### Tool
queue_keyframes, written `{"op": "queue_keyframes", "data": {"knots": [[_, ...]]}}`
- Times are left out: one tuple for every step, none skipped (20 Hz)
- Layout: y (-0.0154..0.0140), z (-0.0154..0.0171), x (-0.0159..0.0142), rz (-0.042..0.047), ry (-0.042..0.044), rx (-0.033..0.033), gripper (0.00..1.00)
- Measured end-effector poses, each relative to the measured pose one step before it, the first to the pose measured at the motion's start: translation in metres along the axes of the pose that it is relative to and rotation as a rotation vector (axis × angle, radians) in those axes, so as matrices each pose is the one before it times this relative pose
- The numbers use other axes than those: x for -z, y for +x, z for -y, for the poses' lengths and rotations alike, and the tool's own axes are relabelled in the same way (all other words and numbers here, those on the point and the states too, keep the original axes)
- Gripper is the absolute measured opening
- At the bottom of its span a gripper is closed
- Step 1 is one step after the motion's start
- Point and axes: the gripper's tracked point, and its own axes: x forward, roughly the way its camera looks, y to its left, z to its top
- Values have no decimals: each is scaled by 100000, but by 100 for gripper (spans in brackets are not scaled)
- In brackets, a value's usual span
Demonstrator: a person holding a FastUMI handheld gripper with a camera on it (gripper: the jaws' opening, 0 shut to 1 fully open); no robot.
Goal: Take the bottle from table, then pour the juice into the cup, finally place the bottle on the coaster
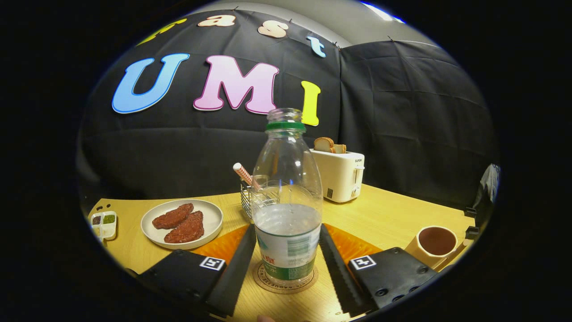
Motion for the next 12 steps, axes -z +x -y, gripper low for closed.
{"op": "queue_keyframes", "data": {"knots": [[-174,139,46,-42,269,239,93],[-50,-6,-44,-261,256,-133,95],[-101,-136,-4,-458,313,-589,97],[-167,-115,-33,-408,233,-581,97],[-88,92,79,-332,178,-338,97],[-179,140,-9,-210,263,-40,97],[-357,73,-88,-258,519,-97,97],[-365,-25,87,-667,680,-397,97],[-305,129,164,-800,703,-490,97],[-342,78,206,-954,461,-675,97],[-605,2,134,-871,341,-686,97],[-669,58,144,-558,180,-730,97]]}}
